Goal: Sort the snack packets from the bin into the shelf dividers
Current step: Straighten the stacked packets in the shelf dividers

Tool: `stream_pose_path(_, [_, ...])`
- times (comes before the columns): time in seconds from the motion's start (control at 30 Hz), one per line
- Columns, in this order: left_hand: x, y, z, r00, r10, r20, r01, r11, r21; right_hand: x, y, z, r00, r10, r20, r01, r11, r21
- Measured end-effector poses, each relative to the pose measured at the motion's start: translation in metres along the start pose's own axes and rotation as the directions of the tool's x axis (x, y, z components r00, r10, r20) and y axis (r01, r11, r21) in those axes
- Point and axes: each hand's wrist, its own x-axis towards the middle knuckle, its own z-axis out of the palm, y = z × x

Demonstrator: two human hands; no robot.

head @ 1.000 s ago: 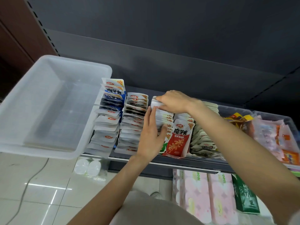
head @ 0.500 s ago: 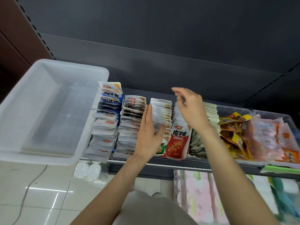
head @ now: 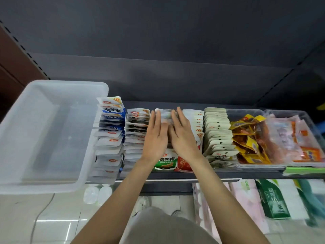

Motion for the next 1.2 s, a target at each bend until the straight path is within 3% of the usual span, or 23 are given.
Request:
stream_pose_path(0.13, [0.010,0.007,0.004,1.000,-0.012,0.014,0.012,1.000,-0.022,0.013,-0.009,-0.006,0.999,0.031,0.027,-0.028,0.993,-0.118])
stream_pose_path(0.27, [0.019,0.006,-0.001,0.999,-0.030,0.021,0.032,0.996,-0.085,0.017,-0.012,-0.004,0.999,0.002,-0.033,-0.011,0.964,-0.264])
stream_pose_path(0.37, [0.025,0.011,-0.003,0.996,-0.070,0.052,0.074,0.995,-0.073,0.022,-0.010,-0.007,0.998,-0.054,-0.014,0.042,0.897,-0.439])
stream_pose_path(0.43, [0.027,0.015,-0.003,0.994,-0.083,0.069,0.089,0.993,-0.081,0.027,-0.014,-0.009,0.999,-0.035,0.007,0.034,0.885,-0.464])
stream_pose_path(0.5, [0.026,0.016,-0.004,0.993,-0.094,0.067,0.102,0.988,-0.119,0.025,-0.018,-0.011,1.000,0.002,0.006,0.000,0.937,-0.349])
stream_pose_path(0.6, [0.016,0.012,-0.006,0.993,-0.102,0.054,0.111,0.977,-0.180,0.001,-0.013,-0.014,0.994,0.006,-0.112,-0.008,1.000,-0.023])
stream_pose_path(0.67, [0.003,0.008,-0.005,0.995,-0.088,0.049,0.097,0.967,-0.236,-0.022,-0.008,-0.013,0.978,0.066,-0.198,-0.016,0.969,0.245])
stream_pose_path(0.77, [-0.007,-0.001,-0.001,0.993,-0.111,0.033,0.116,0.933,-0.342,-0.037,-0.003,-0.004,0.982,0.141,-0.127,-0.059,0.863,0.503])
stream_pose_path(0.97, [-0.003,-0.001,0.004,0.988,-0.148,0.042,0.151,0.882,-0.447,-0.018,-0.009,0.010,0.985,0.173,0.021,-0.156,0.819,0.552])
stream_pose_path(1.2, [-0.011,-0.003,0.000,0.993,-0.104,0.053,0.116,0.857,-0.502,-0.022,-0.005,0.010,0.992,0.127,0.013,-0.113,0.824,0.555])
